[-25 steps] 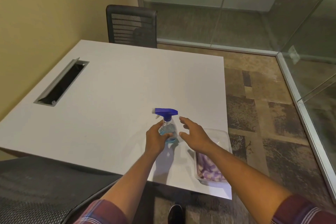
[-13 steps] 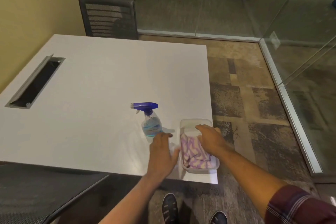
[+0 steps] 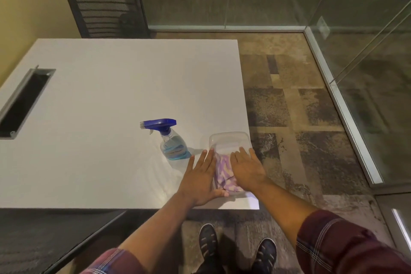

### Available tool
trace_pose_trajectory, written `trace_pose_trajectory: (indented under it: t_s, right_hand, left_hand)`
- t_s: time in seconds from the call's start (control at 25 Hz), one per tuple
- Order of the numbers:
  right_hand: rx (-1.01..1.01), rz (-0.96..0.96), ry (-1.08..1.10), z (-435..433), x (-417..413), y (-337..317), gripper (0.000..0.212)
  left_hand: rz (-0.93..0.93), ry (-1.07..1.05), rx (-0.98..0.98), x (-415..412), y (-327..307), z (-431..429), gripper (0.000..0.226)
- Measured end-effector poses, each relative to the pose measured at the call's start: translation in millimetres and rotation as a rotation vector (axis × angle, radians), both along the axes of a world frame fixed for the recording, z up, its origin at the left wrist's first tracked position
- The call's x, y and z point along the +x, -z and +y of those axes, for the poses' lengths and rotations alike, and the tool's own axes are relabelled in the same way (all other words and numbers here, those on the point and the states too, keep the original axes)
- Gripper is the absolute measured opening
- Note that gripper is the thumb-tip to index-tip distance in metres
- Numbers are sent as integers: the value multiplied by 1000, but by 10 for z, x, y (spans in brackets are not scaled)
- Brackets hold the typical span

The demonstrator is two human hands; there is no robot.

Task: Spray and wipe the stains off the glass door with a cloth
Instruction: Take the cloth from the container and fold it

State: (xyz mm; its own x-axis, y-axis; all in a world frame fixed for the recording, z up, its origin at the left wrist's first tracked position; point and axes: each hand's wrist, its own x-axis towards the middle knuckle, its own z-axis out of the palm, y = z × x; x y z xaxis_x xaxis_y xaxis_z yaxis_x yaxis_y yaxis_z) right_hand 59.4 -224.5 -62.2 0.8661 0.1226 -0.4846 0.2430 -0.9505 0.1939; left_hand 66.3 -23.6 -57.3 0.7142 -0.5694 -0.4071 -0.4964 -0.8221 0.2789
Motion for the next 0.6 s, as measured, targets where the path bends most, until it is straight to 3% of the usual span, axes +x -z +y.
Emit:
trace_pose_trajectory:
  t_s: [0.12,0.32,0.52,0.6]
  right_hand:
    - [-69,-49,-20,24,-40,32,68]
    - [-35,-14,90,23,-14,-107,29]
    - [121,-102,223,-102,-117,-356,39]
    - [188,-135,277,-158,-148,-497,39]
  left_hand:
    - [8,-8,-10,-7,-17,-19,137]
    - [21,-5,37,-7,-41,-34,138]
    - [56,-29,26,-20,-117,-39,132]
    - [81,-89,-89,-38,-208,-46,128]
